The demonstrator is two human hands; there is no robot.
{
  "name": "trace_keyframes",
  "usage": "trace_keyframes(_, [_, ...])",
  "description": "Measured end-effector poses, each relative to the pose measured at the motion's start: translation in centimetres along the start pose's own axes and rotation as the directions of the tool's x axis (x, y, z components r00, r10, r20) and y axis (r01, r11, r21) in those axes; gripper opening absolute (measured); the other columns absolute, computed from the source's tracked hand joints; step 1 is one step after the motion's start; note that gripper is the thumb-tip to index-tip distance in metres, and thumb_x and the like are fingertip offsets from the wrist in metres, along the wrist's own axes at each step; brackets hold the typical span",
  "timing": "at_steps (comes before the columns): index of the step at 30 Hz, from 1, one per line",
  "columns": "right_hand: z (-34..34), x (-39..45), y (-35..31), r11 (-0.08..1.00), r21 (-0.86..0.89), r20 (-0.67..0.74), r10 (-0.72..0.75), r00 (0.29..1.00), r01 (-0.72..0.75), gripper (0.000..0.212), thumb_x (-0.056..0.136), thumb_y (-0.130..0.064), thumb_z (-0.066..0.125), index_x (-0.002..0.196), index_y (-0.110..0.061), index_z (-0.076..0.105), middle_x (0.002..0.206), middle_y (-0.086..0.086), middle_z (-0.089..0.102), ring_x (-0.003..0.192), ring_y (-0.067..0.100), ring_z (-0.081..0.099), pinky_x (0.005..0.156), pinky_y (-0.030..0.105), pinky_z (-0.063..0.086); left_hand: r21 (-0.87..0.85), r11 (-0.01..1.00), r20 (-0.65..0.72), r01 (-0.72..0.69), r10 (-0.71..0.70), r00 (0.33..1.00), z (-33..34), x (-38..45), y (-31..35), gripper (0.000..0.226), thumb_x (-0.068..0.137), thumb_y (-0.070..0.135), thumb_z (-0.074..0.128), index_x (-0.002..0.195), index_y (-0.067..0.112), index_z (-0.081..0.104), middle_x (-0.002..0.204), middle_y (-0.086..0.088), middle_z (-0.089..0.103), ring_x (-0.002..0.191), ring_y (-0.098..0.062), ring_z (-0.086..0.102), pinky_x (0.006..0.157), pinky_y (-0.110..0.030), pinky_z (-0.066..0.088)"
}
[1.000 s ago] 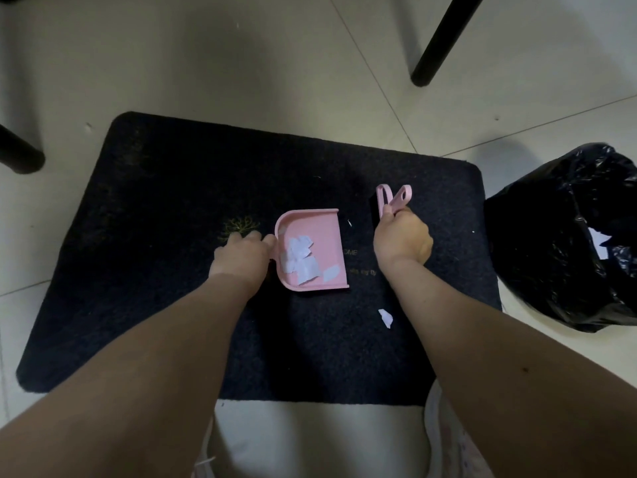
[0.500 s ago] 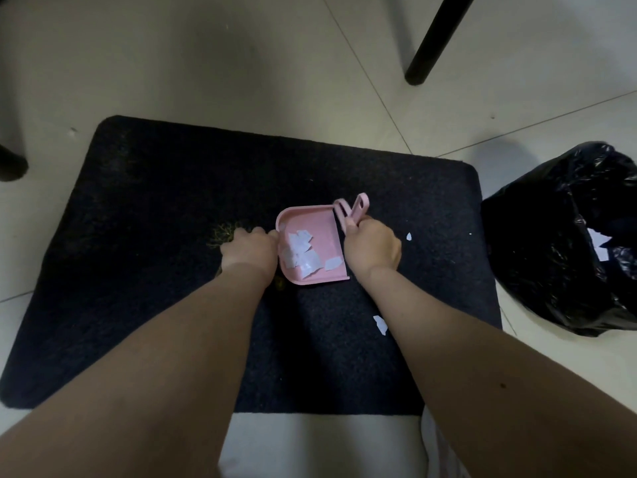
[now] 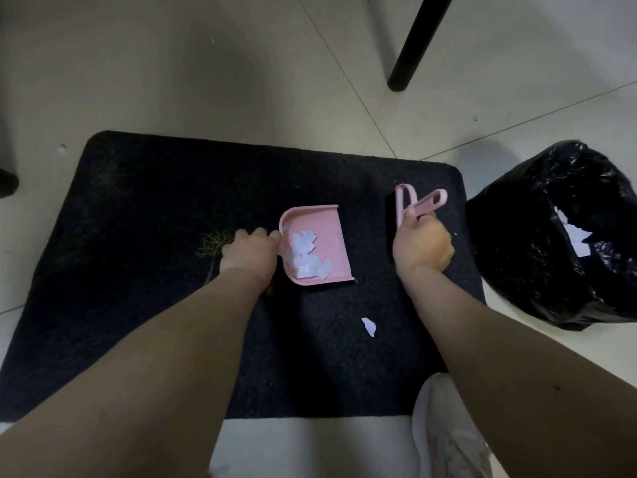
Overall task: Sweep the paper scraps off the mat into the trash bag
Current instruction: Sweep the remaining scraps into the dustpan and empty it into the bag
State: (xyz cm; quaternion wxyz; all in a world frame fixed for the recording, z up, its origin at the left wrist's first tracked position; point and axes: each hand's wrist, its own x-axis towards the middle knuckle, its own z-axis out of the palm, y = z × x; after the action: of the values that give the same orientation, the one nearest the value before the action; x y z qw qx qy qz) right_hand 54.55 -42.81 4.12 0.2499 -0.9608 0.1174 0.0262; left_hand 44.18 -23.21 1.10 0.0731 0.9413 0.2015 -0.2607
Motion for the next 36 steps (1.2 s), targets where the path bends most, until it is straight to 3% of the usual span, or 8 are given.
trace_keyframes(6, [-1.9, 3.2, 3.2, 0.992, -0.075, -0.024, 0.102, 0.994, -0.104, 0.041, 0.1, -0.039, 0.035, 0.103, -0.01, 0.063, 0.106, 0.012, 0.067, 0.1, 0.032, 0.06, 0.074, 0.031, 0.034, 0.013, 0.997, 0.004, -0.071, 0.071, 0.998, -0.4, 1.5, 5.3, 0.044, 0.09, 0.006, 0.045, 0.132, 0.016, 0.039, 0.127, -0.009, 0.045, 0.119, -0.032, 0.041, 0.083, -0.041, 0.043])
trace_keyframes(12, [-1.2, 3.8, 3.7, 0.988, -0.145, 0.093, 0.07, 0.993, -0.056, 0.047, 0.1, -0.043, 0.031, 0.104, -0.011, 0.064, 0.11, 0.013, 0.066, 0.103, 0.033, 0.06, 0.075, 0.031, 0.035, 0.043, 0.997, 0.036, -0.057, 0.055, 0.998, 0.1, 2.3, 8.7, 0.047, 0.09, 0.008, 0.045, 0.136, 0.018, 0.038, 0.13, -0.008, 0.045, 0.122, -0.032, 0.039, 0.087, -0.041, 0.042])
trace_keyframes(18, [0.2, 2.0, 3.2, 0.995, -0.098, 0.22, 0.006, 0.976, 0.015, 0.042, 0.099, -0.041, 0.037, 0.095, -0.011, 0.065, 0.102, 0.011, 0.067, 0.084, 0.026, 0.055, 0.071, 0.027, 0.031, 0.061, 0.997, 0.036, -0.038, 0.036, 0.999, 0.3, 2.3, 8.9, 0.047, 0.092, 0.009, 0.044, 0.138, 0.018, 0.037, 0.132, -0.009, 0.044, 0.123, -0.032, 0.038, 0.087, -0.043, 0.043])
trace_keyframes(21, [-0.2, 1.5, 3.7, 0.997, -0.07, 0.194, -0.007, 0.981, 0.021, 0.039, 0.1, -0.039, 0.038, 0.093, -0.009, 0.062, 0.1, 0.011, 0.067, 0.095, 0.03, 0.06, 0.071, 0.029, 0.031, 0.054, 0.998, 0.032, -0.031, 0.03, 0.999, 0.3, 2.1, 9.0, 0.047, 0.092, 0.01, 0.043, 0.138, 0.017, 0.037, 0.133, -0.009, 0.044, 0.124, -0.033, 0.038, 0.087, -0.043, 0.043])
trace_keyframes(27, [-1.9, 0.8, 4.8, 0.997, -0.017, 0.06, 0.07, 0.996, -0.069, 0.041, 0.1, -0.039, 0.037, 0.096, -0.007, 0.062, 0.098, 0.01, 0.066, 0.092, 0.029, 0.061, 0.071, 0.029, 0.033, 0.023, 0.999, 0.008, -0.035, 0.035, 0.999, 0.1, 0.8, 8.6, 0.046, 0.091, 0.007, 0.045, 0.136, 0.016, 0.038, 0.13, -0.009, 0.044, 0.122, -0.032, 0.038, 0.086, -0.042, 0.042])
trace_keyframes(31, [-2.8, -1.1, 5.5, 0.99, -0.002, 0.066, 0.141, 0.988, -0.141, 0.039, 0.101, -0.038, 0.036, 0.101, -0.009, 0.062, 0.095, 0.007, 0.064, 0.085, 0.024, 0.057, 0.069, 0.029, 0.033, 0.001, 1.0, -0.003, -0.031, 0.031, 1.0, 0.2, -0.9, 6.6, 0.042, 0.092, 0.007, 0.04, 0.133, 0.017, 0.04, 0.128, -0.009, 0.045, 0.12, -0.032, 0.039, 0.087, -0.043, 0.042])
trace_keyframes(36, [-3.2, -5.2, 6.4, 0.981, 0.011, 0.118, 0.189, 0.975, -0.192, 0.036, 0.101, -0.036, 0.037, 0.093, -0.011, 0.061, 0.081, 0.001, 0.056, 0.072, 0.018, 0.048, 0.065, 0.028, 0.031, 0.013, 1.0, 0.035, 0.022, -0.022, 0.999, 1.3, -4.3, 3.0, 0.041, 0.094, 0.01, 0.041, 0.134, 0.02, 0.039, 0.128, -0.007, 0.045, 0.121, -0.032, 0.039, 0.089, -0.045, 0.044])
